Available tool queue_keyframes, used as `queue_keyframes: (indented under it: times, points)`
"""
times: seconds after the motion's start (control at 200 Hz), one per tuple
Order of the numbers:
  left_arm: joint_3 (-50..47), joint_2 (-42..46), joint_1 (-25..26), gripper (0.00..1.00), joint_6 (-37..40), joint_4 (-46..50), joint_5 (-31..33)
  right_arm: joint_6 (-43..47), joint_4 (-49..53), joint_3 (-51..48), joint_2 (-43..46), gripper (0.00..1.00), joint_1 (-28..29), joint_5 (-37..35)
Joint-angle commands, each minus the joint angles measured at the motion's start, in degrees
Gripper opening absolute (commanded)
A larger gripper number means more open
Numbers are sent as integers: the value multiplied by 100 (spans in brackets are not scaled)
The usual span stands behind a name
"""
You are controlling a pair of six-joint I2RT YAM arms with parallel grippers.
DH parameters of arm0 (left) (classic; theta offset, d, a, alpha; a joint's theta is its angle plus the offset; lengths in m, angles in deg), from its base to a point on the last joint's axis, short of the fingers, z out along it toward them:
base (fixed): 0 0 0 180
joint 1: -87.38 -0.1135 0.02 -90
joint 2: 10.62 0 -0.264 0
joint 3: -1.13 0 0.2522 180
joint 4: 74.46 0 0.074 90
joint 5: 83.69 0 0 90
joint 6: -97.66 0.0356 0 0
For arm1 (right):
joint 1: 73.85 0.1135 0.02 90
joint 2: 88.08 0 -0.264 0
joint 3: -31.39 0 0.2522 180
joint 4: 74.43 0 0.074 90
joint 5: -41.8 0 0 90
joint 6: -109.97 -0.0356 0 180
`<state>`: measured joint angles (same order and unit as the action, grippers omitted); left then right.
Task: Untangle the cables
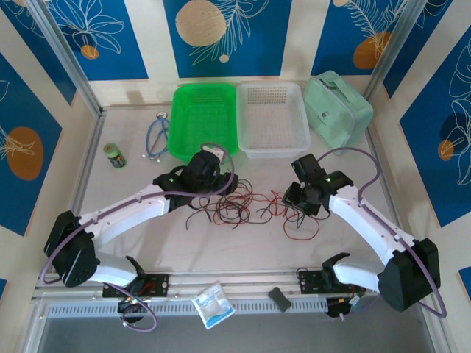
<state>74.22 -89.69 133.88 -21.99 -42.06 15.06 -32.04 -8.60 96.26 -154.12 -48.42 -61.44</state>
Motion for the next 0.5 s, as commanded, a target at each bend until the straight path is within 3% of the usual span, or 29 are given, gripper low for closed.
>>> queue_keyframes:
  times: [0.0, 0.13, 0.335, 0.495]
  points:
    - [-284, 127, -116, 68, -122, 954, 618, 177, 918, 33, 238, 55, -7, -291]
    - [-860, 135, -351, 69, -499, 763, 579, -5, 927, -241, 407, 63, -3, -416]
    - [-1330, -252, -751, 70, -577, 100, 417, 108, 610, -356, 8, 63, -163, -610]
    - [-1376, -873, -886, 65, -433, -510, -132, 437, -130, -444, -627, 56, -266, -637]
